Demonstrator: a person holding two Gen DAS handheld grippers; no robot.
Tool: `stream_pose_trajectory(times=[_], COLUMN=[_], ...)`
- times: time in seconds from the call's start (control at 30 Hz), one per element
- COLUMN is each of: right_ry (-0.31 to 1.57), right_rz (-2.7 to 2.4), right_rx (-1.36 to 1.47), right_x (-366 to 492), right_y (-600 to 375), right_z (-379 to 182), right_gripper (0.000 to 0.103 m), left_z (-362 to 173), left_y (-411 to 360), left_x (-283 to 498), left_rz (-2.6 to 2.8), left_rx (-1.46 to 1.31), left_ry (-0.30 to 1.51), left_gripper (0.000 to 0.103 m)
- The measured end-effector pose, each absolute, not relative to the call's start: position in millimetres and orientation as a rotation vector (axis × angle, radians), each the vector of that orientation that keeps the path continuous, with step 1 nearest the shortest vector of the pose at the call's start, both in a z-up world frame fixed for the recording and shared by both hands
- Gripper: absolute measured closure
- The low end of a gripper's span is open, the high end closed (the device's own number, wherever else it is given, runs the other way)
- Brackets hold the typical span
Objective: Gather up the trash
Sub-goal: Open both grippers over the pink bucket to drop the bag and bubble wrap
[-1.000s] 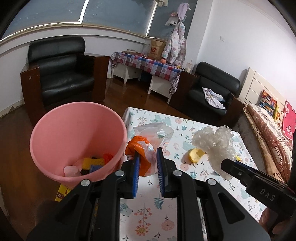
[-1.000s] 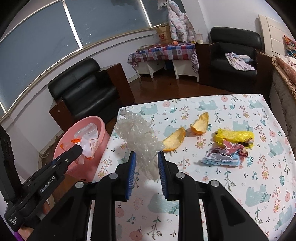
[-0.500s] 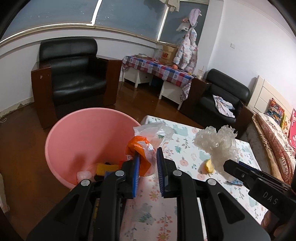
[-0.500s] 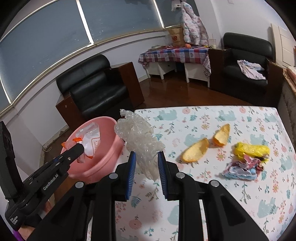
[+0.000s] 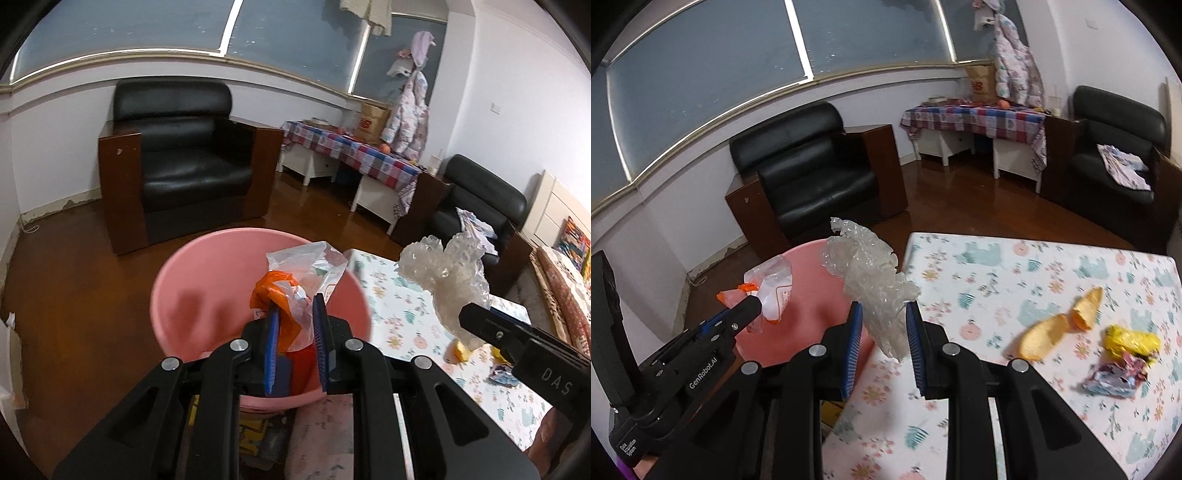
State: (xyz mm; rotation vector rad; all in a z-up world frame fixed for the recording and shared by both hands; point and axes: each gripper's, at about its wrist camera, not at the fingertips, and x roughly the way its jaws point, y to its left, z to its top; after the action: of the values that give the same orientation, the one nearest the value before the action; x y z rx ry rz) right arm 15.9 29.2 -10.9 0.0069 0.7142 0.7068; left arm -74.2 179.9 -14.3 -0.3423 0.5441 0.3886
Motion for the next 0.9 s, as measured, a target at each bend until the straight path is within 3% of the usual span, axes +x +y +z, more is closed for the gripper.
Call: stream_pose_trajectory(times=[0.9], right_ry=[0.791], right_rz=[0.816], right_rx=[-0.122], right_x=[31], right_y=[133], right_z=[-54], right_gripper=[0.078], left_z=[-37], left_y=[223], left_x=[-69], left_rz=[0.452], left_rx=[-0.376], left_ry=[0.608], left_gripper=[0.086])
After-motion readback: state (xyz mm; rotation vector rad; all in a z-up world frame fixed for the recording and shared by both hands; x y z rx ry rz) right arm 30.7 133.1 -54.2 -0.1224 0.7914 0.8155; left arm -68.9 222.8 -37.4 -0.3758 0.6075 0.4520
